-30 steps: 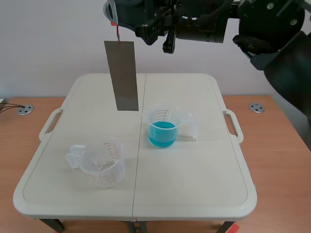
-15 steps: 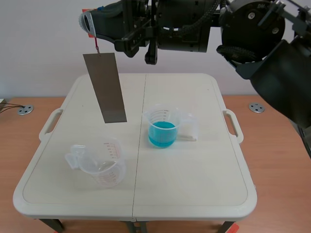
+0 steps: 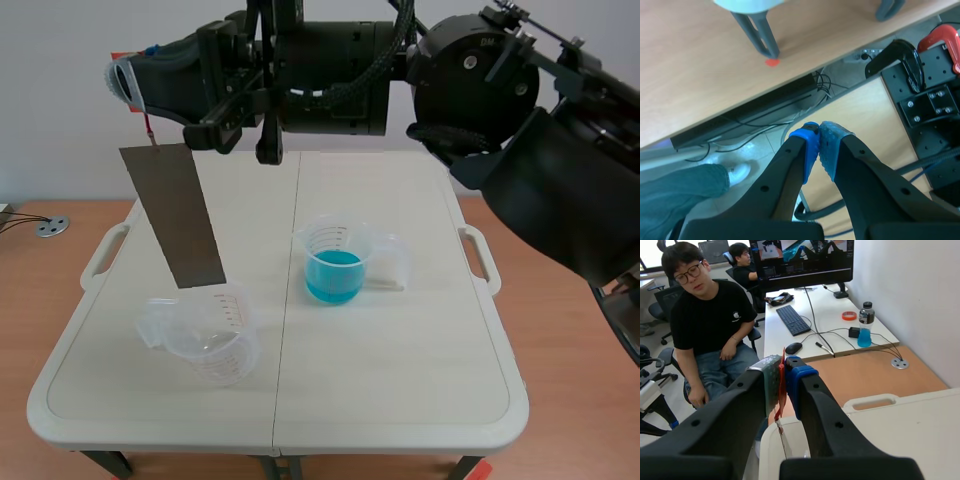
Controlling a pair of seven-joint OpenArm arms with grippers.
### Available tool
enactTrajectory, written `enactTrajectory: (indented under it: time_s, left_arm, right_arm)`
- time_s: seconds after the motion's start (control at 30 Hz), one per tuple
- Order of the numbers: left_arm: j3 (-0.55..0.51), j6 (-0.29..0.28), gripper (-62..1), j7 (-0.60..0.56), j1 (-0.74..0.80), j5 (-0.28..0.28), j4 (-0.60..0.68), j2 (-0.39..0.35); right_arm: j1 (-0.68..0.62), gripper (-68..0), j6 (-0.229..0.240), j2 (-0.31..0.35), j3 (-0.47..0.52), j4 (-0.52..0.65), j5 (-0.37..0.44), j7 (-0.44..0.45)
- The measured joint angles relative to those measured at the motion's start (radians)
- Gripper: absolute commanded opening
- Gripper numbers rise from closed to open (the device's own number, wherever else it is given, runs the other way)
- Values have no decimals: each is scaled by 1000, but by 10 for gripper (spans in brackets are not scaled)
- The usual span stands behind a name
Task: Hold the metal plate by the orange handle, dip it into the blue solution, take it out and point at it, then put the plate back in the beaker on the left.
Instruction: 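Put the plate into the left beaker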
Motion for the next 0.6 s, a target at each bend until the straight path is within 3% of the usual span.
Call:
enactTrajectory:
  time_s: [0.6]
  left_arm:
    - [0, 0, -590, 0, 0, 0, 0, 0]
  right_arm:
    - [-11, -660, 0, -5, -14, 0, -22, 12]
